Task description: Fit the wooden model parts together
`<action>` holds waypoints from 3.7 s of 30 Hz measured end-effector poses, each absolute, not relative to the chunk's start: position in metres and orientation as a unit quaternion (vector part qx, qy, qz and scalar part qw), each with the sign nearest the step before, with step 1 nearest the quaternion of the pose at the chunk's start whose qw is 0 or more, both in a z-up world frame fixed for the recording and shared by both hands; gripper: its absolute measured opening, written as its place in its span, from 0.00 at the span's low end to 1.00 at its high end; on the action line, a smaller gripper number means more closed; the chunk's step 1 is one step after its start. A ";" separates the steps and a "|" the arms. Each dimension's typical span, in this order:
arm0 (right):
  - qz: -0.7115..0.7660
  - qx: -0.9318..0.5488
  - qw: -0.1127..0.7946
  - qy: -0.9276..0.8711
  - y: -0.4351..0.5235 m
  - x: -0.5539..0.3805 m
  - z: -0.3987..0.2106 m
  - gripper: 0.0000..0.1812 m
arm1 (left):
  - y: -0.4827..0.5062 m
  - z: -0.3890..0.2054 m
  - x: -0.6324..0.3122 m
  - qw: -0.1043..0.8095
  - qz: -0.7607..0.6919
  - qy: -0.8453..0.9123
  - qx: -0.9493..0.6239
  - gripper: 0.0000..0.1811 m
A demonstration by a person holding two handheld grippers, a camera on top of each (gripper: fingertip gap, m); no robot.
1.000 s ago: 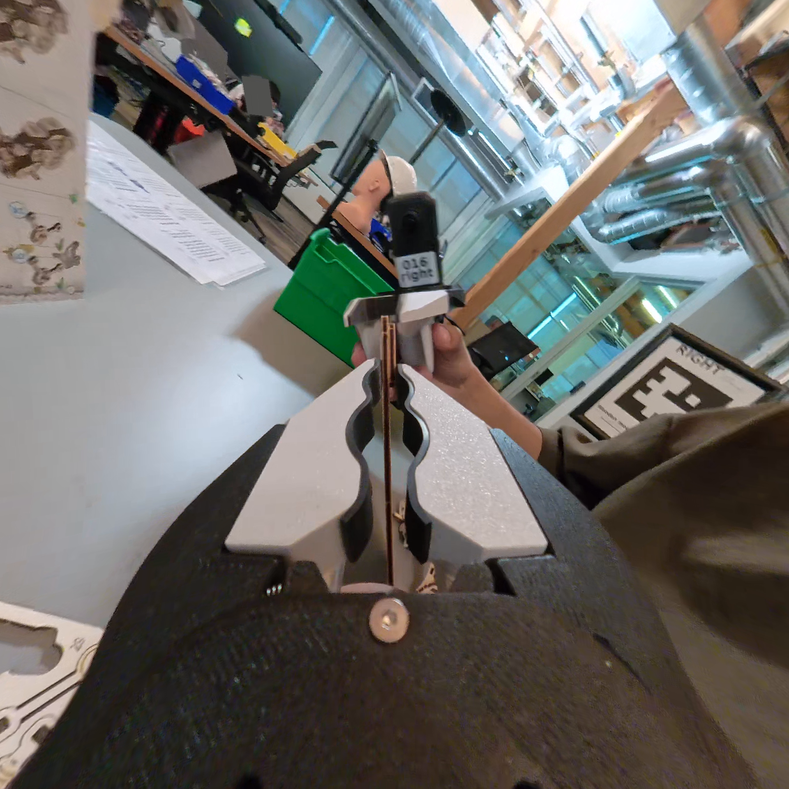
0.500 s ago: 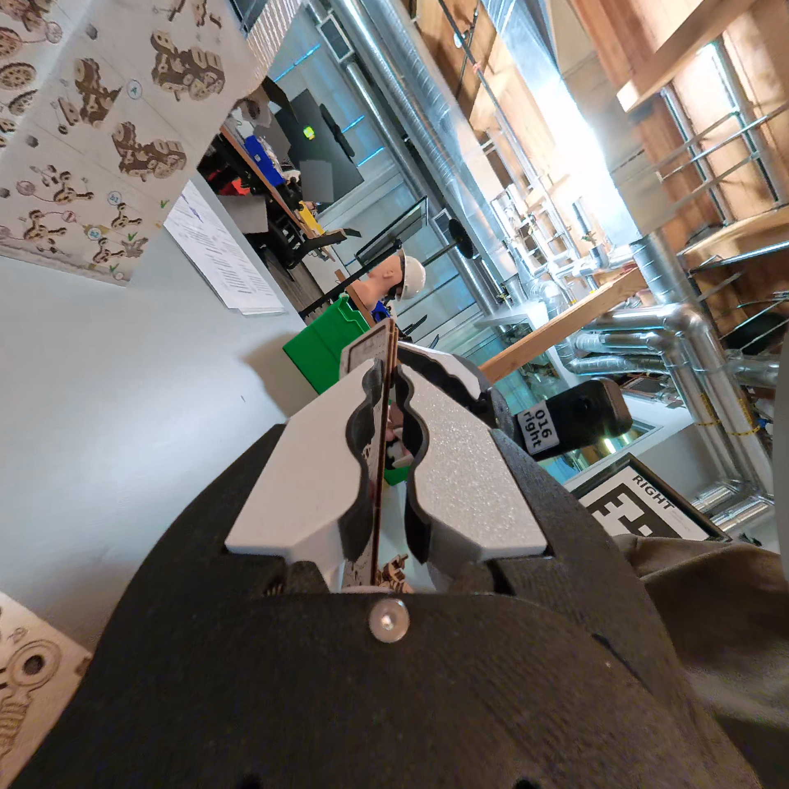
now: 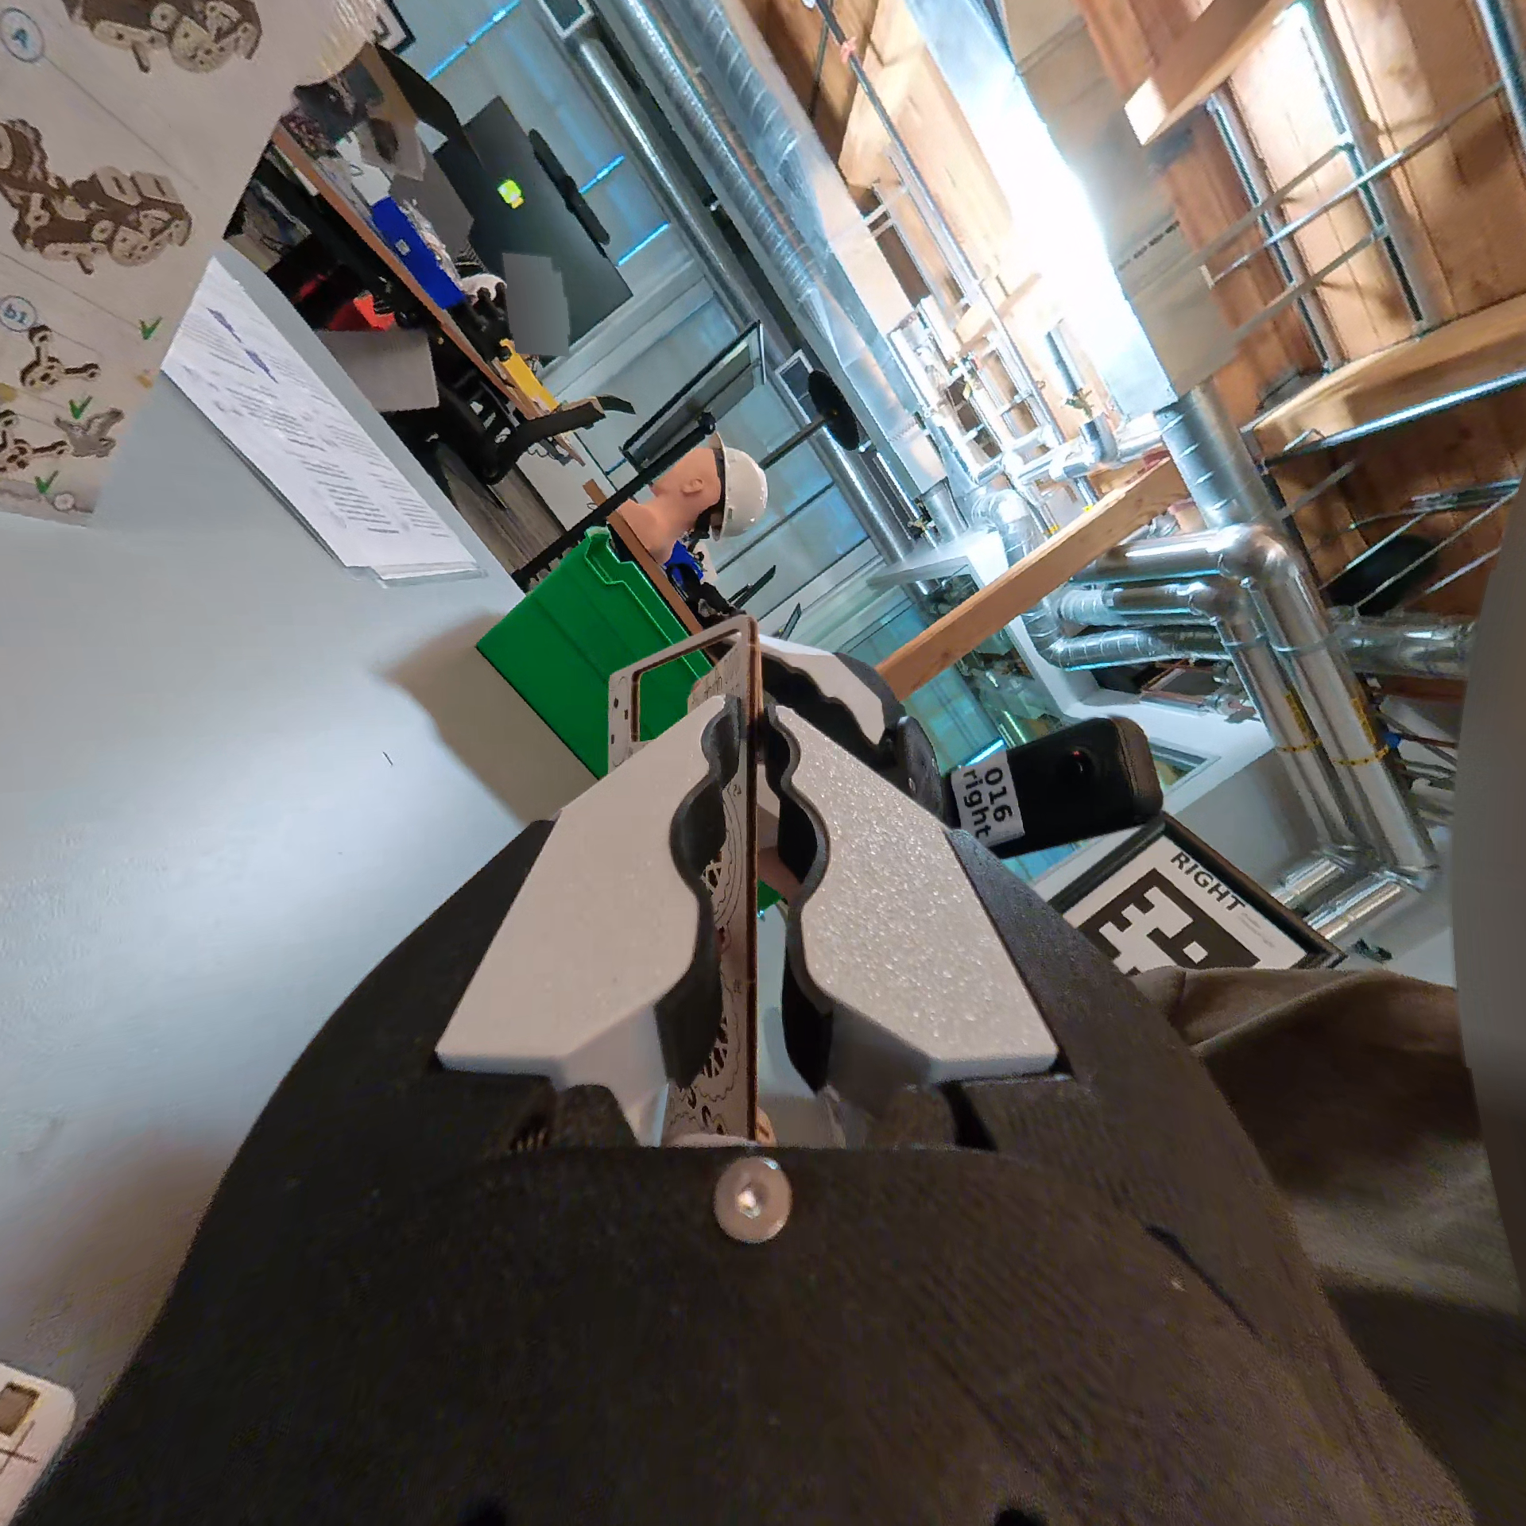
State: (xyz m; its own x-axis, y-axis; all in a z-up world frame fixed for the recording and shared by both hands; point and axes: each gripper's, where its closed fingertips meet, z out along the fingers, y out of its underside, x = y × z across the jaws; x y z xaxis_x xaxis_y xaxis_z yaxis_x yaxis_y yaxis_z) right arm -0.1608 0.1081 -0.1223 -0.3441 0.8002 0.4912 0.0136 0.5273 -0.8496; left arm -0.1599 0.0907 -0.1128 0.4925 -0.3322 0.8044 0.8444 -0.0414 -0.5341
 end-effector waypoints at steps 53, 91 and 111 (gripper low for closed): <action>0.479 -0.461 0.339 -0.666 0.133 -0.151 -0.176 0.11 | 0.072 -0.237 -0.153 0.398 0.009 0.015 -0.917 0.44; 0.669 -0.488 0.091 -0.554 0.097 -0.143 -0.162 0.25 | 0.088 -0.157 -0.139 0.640 -0.346 -0.193 -0.659 0.00; 0.669 -0.496 0.075 -0.548 0.098 -0.143 -0.165 0.08 | 0.092 -0.158 -0.137 0.648 -0.304 -0.184 -0.673 0.00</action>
State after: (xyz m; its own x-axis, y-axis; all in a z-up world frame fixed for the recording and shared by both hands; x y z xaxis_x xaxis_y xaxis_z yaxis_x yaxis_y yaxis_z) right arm -0.1432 0.0975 -0.1651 -0.4967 0.6438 -0.5821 0.4435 -0.3882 -0.8078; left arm -0.1367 0.0919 -0.1577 0.7470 -0.1464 0.6485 0.6426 -0.0915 -0.7607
